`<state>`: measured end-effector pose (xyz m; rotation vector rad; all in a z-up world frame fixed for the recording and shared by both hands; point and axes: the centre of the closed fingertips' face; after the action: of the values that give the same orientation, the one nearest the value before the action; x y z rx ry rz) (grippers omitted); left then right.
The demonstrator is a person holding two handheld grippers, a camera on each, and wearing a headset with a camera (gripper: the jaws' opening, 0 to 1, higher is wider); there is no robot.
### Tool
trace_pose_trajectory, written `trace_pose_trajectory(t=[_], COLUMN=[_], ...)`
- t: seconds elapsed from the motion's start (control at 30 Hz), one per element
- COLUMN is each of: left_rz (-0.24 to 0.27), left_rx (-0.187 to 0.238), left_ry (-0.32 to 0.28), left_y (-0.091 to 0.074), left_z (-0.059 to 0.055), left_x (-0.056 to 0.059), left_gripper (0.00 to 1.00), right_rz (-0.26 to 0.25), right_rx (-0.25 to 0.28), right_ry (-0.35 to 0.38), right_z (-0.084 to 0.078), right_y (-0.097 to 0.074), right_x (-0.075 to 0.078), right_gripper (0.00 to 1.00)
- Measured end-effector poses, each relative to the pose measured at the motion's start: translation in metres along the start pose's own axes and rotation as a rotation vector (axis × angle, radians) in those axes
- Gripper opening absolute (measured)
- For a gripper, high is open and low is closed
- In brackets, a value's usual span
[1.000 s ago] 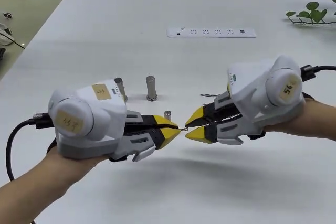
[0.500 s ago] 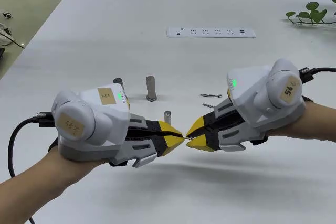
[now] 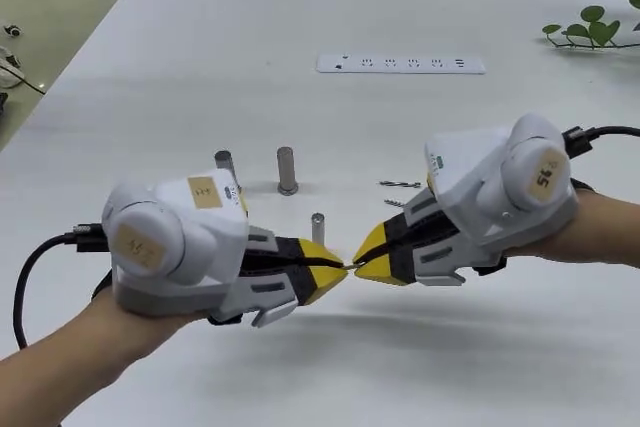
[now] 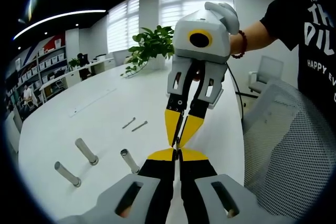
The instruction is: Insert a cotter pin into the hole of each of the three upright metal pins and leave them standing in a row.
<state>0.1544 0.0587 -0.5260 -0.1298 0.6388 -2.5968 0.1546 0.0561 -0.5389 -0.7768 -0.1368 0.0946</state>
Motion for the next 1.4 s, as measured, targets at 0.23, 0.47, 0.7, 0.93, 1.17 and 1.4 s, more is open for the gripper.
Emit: trace_pose_trajectory(t=[0.23,0.47,0.7,0.93,1.17,1.4], left_rz=[0.015,0.041,0.082,0.137,0.216,0.300], left_rx=[-0.002,0.003,0.010,0.022,0.029,0.037], left_ry=[0.013,0.007,-0.016,-0.042,-0.076,-0.130], left_y=[0.001,0.002,0.002,0.001,0.000,-0.001], left_z=[-0.001,0.000,-0.001,-0.004,-0.010,-0.016], left_x=[-0.001,-0.005,-0.011,-0.019,-0.033,-0.049], left_gripper=[0.00,0.00,0.01,0.02,0.05,0.07], right_rz=[-0.007,-0.021,-0.053,-0.101,-0.130,-0.161], right_rx=[-0.021,-0.042,-0.081,-0.119,-0.137,-0.142], right_ry=[-0.038,-0.065,-0.061,-0.036,-0.028,-0.014], right_z=[-0.002,-0.004,-0.013,-0.025,-0.030,-0.036], right_y=[0.001,0.001,0.001,0.000,0.001,0.003], right_x=[0.002,0.003,0.011,0.025,0.037,0.048], right_gripper=[0.00,0.00,0.00,0.00,0.00,0.00])
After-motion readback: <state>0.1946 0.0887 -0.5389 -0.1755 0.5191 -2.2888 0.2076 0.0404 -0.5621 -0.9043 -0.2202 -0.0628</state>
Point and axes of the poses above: the centre of the closed fingertips' face, and the gripper's own axes: y roughly forward along the fingers, x roughly to its right, z roughly out of its top, and after that the axes turned 3 degrees about z, right-handed
